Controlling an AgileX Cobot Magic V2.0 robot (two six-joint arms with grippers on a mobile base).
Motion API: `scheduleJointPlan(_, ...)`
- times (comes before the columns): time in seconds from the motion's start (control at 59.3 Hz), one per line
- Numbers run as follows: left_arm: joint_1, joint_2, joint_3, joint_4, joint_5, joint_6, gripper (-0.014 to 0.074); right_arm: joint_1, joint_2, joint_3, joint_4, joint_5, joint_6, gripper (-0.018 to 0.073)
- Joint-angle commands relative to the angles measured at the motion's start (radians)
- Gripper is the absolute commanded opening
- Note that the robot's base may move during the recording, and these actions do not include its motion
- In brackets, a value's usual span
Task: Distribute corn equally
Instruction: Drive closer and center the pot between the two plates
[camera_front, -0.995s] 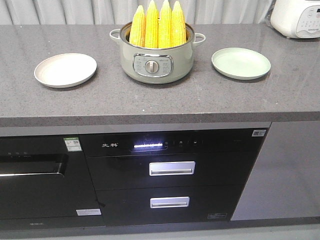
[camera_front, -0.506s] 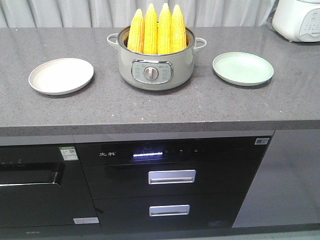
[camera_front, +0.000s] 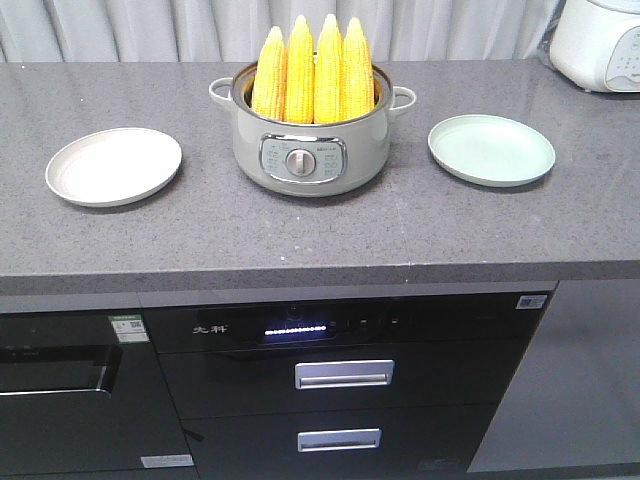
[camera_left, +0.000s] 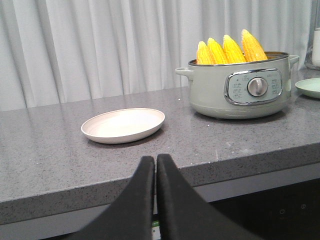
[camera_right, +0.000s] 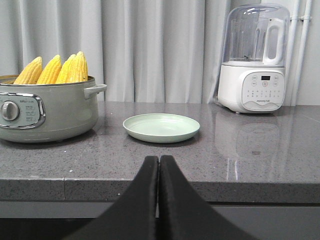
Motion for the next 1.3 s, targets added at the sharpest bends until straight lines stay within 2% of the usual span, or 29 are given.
scheduleJointPlan(0.0, 0.001, -0.014, 0.013, -0.004, -0.075, -0.009, -0.0006, 0.0, -0.007, 0.012, -0.01, -0.074, 0.0, -0.0003)
scheduleJointPlan(1.282, 0.001, -0.014, 0.013, -0.004, -0.075, -0.009, -0.0006, 0.0, -0.007, 0.012, -0.01, -0.074, 0.0, -0.0003)
